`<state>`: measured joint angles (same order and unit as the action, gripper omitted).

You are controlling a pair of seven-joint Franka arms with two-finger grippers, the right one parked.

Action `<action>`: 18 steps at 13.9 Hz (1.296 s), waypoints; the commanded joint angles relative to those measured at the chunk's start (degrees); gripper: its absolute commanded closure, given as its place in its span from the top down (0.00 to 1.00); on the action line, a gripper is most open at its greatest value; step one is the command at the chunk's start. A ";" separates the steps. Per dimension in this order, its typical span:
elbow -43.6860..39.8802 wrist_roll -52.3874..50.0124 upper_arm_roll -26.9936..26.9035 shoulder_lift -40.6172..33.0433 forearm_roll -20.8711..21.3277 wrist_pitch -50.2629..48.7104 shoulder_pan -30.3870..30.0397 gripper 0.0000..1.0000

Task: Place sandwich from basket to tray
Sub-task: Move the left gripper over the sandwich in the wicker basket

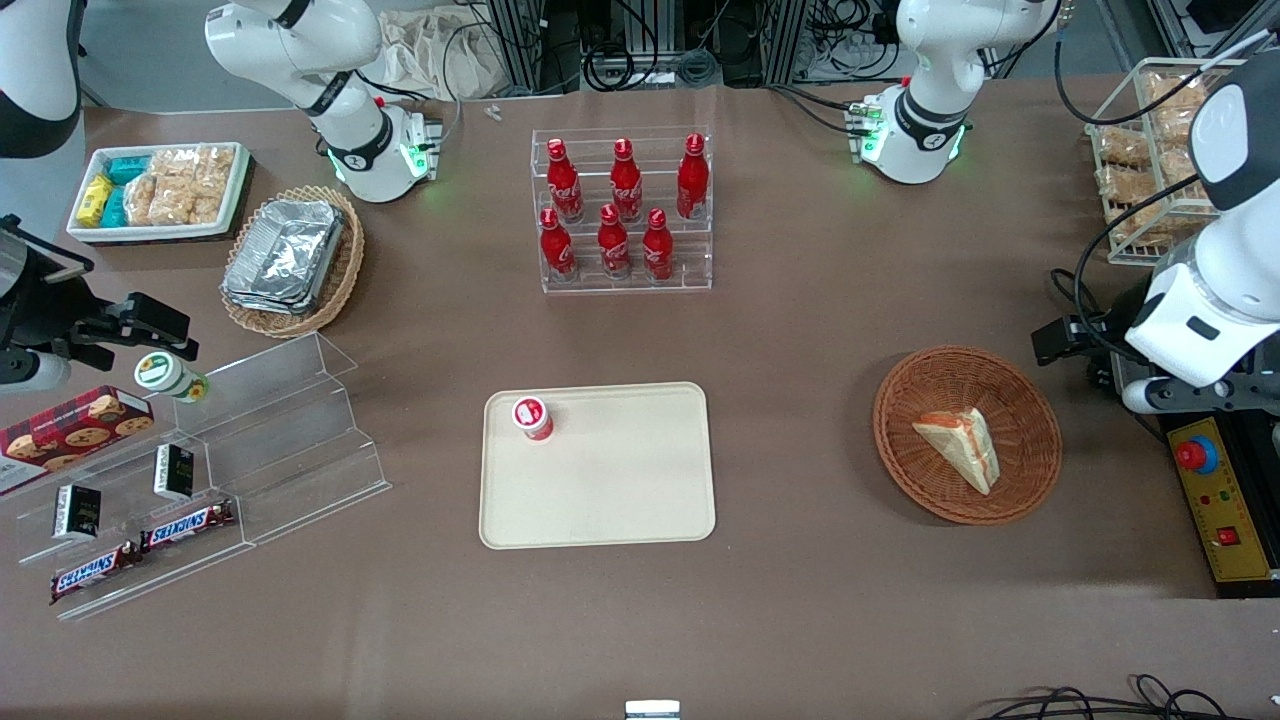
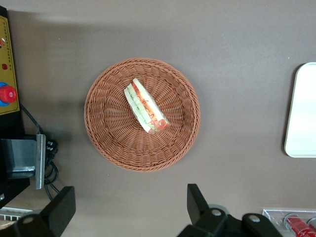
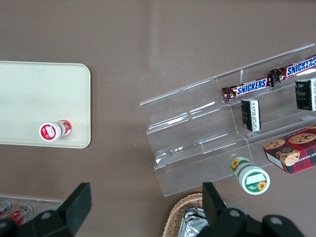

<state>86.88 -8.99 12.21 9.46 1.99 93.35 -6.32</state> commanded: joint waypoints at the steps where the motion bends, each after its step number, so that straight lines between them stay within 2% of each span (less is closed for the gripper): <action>1: 1.10 -2.69 0.18 -0.75 -0.06 0.78 -0.09 1.00; 4: 1.01 -3.75 0.18 0.90 -0.05 0.96 -0.09 1.00; 6: 1.54 -8.56 0.18 2.49 2.04 2.09 -0.09 1.00; 12: 10.50 -24.99 0.27 6.97 4.07 17.90 0.43 1.00; 14: 10.42 -30.19 0.36 9.95 6.18 20.19 0.87 1.00; 18: 10.59 -35.91 0.36 14.09 6.27 23.98 1.14 1.00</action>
<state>97.60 -41.70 12.48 22.19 7.21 115.79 -5.56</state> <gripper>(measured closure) 0.000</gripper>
